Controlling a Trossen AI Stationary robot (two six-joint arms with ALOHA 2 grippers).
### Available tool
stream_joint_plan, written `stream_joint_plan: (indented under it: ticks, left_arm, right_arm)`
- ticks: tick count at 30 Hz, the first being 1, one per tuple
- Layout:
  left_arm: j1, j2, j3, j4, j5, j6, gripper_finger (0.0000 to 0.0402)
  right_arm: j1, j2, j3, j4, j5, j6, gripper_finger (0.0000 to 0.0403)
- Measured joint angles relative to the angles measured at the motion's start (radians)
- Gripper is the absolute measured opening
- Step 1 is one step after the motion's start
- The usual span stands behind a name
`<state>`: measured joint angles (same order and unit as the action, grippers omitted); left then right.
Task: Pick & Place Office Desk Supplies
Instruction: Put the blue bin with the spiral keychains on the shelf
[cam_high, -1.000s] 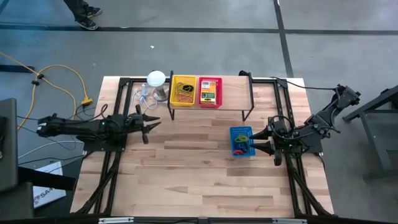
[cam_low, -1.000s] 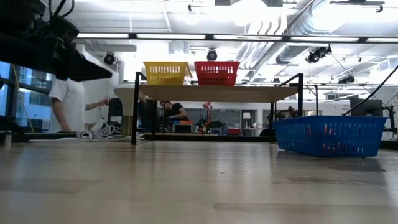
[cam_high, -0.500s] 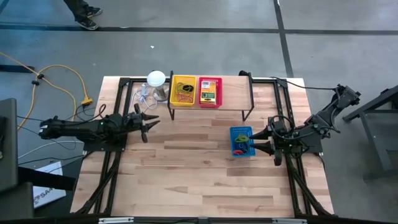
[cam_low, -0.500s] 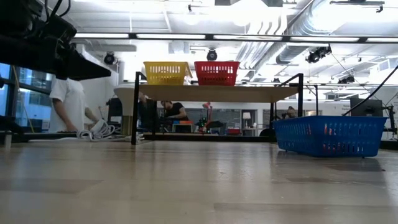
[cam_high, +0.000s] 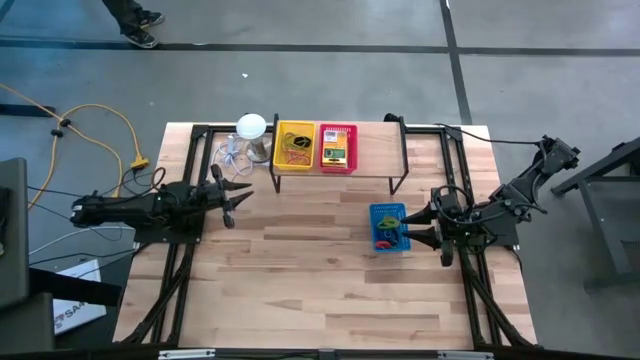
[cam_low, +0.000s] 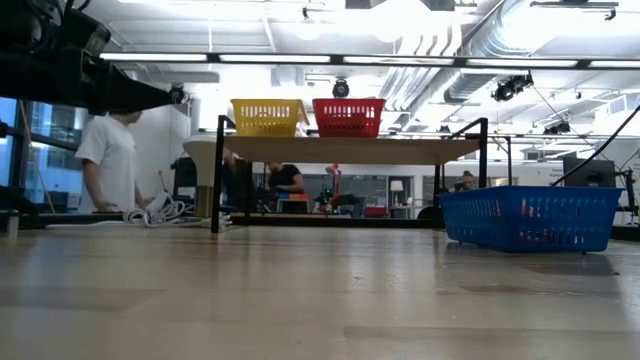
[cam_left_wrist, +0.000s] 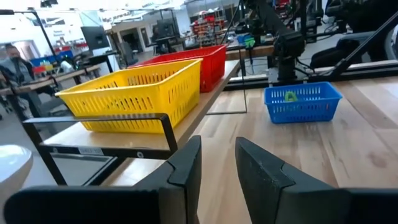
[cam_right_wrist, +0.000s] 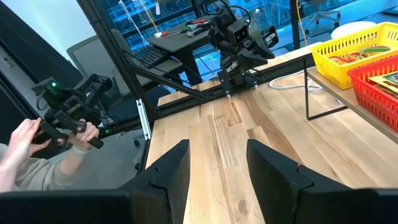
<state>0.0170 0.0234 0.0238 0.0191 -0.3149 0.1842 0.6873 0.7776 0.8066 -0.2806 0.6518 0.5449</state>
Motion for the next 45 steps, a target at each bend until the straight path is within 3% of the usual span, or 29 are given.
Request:
stream_joint_plan:
  ticks: [13, 27, 36, 45]
  left_arm:
    - [0.039, -0.020, -0.002, 0.008, 0.021, 0.057, 0.0093]
    - [0.188, -0.016, -0.002, -0.031, 0.195, 0.036, 0.0093]
    - [0.193, 0.048, -0.002, -0.033, 0.208, 0.012, 0.0093]
    - [0.193, -0.013, -0.002, -0.040, 0.262, 0.026, 0.0093]
  right_arm:
    - [0.000, 0.000, 0.000, 0.000, 0.000, 0.000, 0.0146]
    - [0.000, 0.000, 0.000, 0.000, 0.000, 0.000, 0.0146]
    - [0.000, 0.000, 0.000, 0.000, 0.000, 0.000, 0.0146]
    - [0.000, 0.000, 0.000, 0.000, 0.000, 0.000, 0.0146]
